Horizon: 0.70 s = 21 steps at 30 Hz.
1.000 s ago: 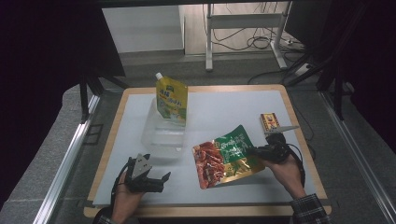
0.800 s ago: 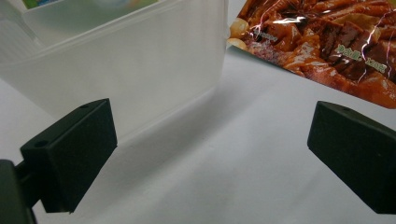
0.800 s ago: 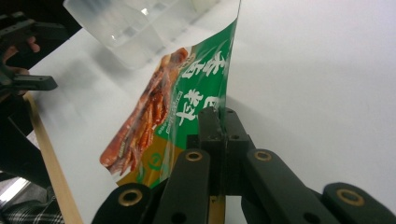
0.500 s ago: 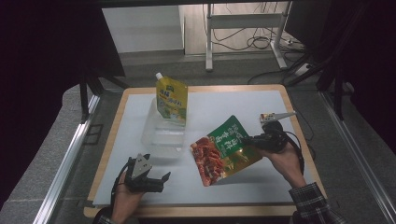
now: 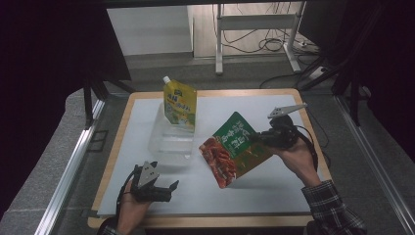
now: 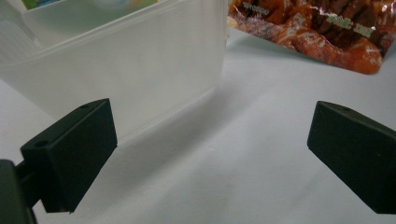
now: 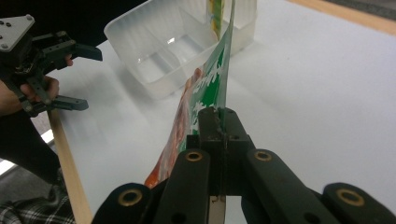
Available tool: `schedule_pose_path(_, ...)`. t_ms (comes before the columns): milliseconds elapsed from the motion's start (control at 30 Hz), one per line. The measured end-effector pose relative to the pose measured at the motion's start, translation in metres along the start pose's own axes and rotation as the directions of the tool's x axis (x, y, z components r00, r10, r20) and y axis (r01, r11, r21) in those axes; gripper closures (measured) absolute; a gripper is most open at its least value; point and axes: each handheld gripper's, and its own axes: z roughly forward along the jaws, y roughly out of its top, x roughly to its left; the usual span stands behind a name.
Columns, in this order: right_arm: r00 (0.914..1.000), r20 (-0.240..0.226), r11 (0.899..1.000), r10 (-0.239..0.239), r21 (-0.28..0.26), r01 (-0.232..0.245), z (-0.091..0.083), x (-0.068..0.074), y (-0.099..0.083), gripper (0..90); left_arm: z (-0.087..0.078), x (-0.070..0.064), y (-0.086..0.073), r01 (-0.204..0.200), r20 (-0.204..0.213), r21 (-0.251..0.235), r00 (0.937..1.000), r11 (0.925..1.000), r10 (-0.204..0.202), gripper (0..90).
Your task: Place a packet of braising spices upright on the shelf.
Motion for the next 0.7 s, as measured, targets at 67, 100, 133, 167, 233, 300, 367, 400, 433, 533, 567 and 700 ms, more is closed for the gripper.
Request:
schedule_pose_path(67, 0.9999, 0.006, 1.0, -0.014, 0.001, 0.014, -0.001, 0.002, 0.005, 89.3, 0.0, 0.0, 0.0, 0.0, -0.001, -0.001, 1.0, 1.0, 0.0, 0.9)
schedule_pose_path(100, 0.9997, 0.008, 1.0, -0.023, 0.002, 0.023, -0.002, 0.003, 0.008, 89.3, 0.0, 0.0, 0.0, -0.004, -0.002, 0.001, 1.0, 1.0, 0.004, 0.9)
schedule_pose_path(133, 0.9995, 0.011, 1.0, -0.029, 0.004, 0.029, -0.002, 0.003, 0.01, 89.3, 0.0, 0.0, 0.0, -0.003, -0.002, 0.001, 1.0, 1.0, 0.003, 1.0)
schedule_pose_path(167, 0.9993, 0.014, 0.999, -0.034, 0.007, 0.034, -0.002, 0.004, 0.012, 89.2, 0.0, 0.0, 0.0, -0.003, -0.003, 0.0, 1.0, 1.0, 0.003, 0.9)
schedule_pose_path(233, 0.9988, 0.016, 0.999, -0.046, 0.008, 0.046, -0.003, 0.005, 0.016, 89.3, -0.001, 0.0, 0.0, -0.002, -0.004, -0.003, 1.0, 1.0, 0.002, 1.0)
schedule_pose_path(300, 0.9985, 0.013, 0.999, -0.052, 0.006, 0.052, -0.004, 0.005, 0.02, 89.3, -0.001, 0.001, 0.0, 0.0, -0.006, -0.006, 1.0, 1.0, 0.0, 1.0)
schedule_pose_path(367, 0.9976, 0.019, 0.998, -0.066, 0.008, 0.066, -0.005, 0.006, 0.025, 89.3, -0.002, 0.001, 0.0, 0.002, -0.008, -0.008, 1.0, 1.0, -0.002, 0.9)
schedule_pose_path(400, 0.9973, 0.016, 0.997, -0.071, 0.006, 0.071, -0.006, 0.007, 0.027, 89.3, -0.002, 0.001, 0.0, 0.003, -0.007, -0.01, 1.0, 0.9999, -0.003, 0.9)
schedule_pose_path(433, 0.9968, 0.017, 0.997, -0.078, 0.007, 0.078, -0.006, 0.007, 0.029, 89.3, -0.002, 0.002, 0.0, 0.003, -0.008, -0.012, 1.0, 0.9999, -0.003, 0.9)
schedule_pose_path(533, 0.9945, 0.027, 0.995, -0.101, 0.005, 0.101, -0.008, 0.008, 0.036, 89.3, -0.002, 0.002, 0.0, 0.009, -0.008, -0.02, 0.9999, 0.9998, -0.009, 0.9)
schedule_pose_path(567, 0.9938, 0.031, 0.994, -0.107, 0.005, 0.107, -0.008, 0.008, 0.038, 89.3, -0.003, 0.002, 0.0, 0.012, -0.007, -0.022, 0.9999, 0.9997, -0.012, 0.9)
schedule_pose_path(700, 0.9906, 0.049, 0.992, -0.128, 0.012, 0.127, -0.01, 0.009, 0.046, 89.3, -0.004, 0.003, 0.001, 0.027, 0.0, -0.038, 0.9996, 0.9989, -0.027, 0.5)
